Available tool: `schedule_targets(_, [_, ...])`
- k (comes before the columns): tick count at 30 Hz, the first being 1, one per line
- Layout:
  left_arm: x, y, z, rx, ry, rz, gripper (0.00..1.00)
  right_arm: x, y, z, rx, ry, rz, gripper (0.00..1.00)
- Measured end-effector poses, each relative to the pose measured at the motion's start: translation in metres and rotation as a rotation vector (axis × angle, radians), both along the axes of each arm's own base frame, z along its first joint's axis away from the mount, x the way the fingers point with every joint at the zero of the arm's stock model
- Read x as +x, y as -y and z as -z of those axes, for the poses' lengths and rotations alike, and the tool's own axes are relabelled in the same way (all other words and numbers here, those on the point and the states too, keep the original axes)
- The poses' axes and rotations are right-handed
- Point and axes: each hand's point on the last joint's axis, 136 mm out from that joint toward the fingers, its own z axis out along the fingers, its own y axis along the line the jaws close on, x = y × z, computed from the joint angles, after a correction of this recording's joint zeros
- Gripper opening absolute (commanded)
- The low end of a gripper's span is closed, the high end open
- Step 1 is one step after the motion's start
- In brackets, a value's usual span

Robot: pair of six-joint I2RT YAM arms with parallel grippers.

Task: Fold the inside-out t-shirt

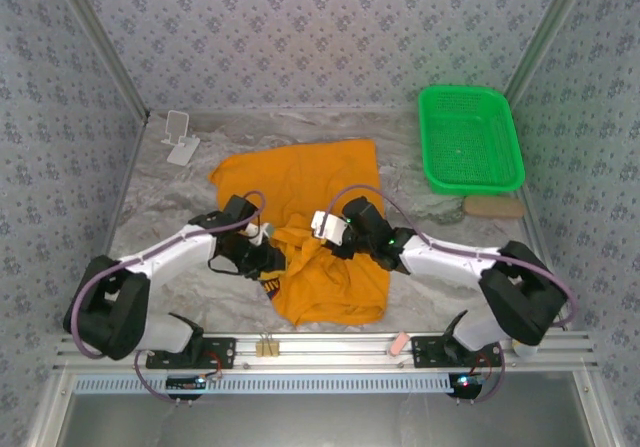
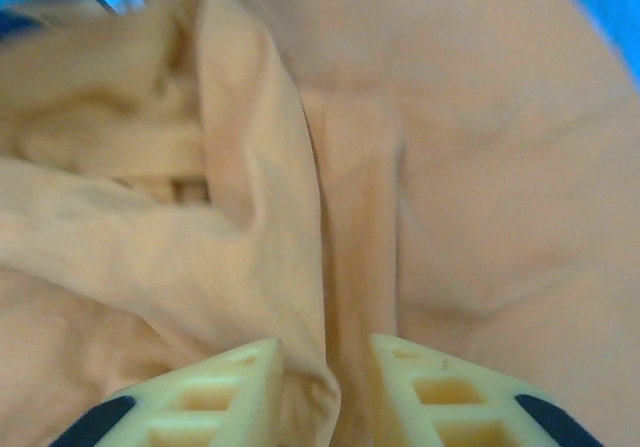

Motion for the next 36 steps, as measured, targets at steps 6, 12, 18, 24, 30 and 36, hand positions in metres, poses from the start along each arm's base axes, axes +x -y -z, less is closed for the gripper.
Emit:
schedule_targets(6, [0.044,-0.044,-0.011,0.054,0.057,-0.204,0.39,-0.010,-0.053,-0.025,0.037,0.054,-0.176,0.31])
schedule_targets(12, [0.063,-0.078,0.001,0.150,0.064,-0.330,0.43,-0.010,-0.093,0.016,-0.013,-0.001,-0.132,0.36])
schedule_targets(18, [0.082,-0.069,0.012,0.121,0.059,-0.323,0.46,0.006,-0.085,0.059,-0.074,-0.055,0.052,0.36])
schedule_targets(24, [0.093,-0.052,0.004,0.079,0.102,-0.267,0.47,0.027,-0.094,0.057,-0.013,-0.068,0.165,0.36])
schedule_targets(30, [0.098,-0.044,0.013,0.061,0.096,-0.244,0.47,0.040,-0.105,0.056,0.031,-0.076,0.205,0.28])
schedule_targets(36, [0.099,-0.036,0.019,0.023,0.079,-0.221,0.38,0.046,-0.102,0.060,0.044,-0.090,0.231,0.00])
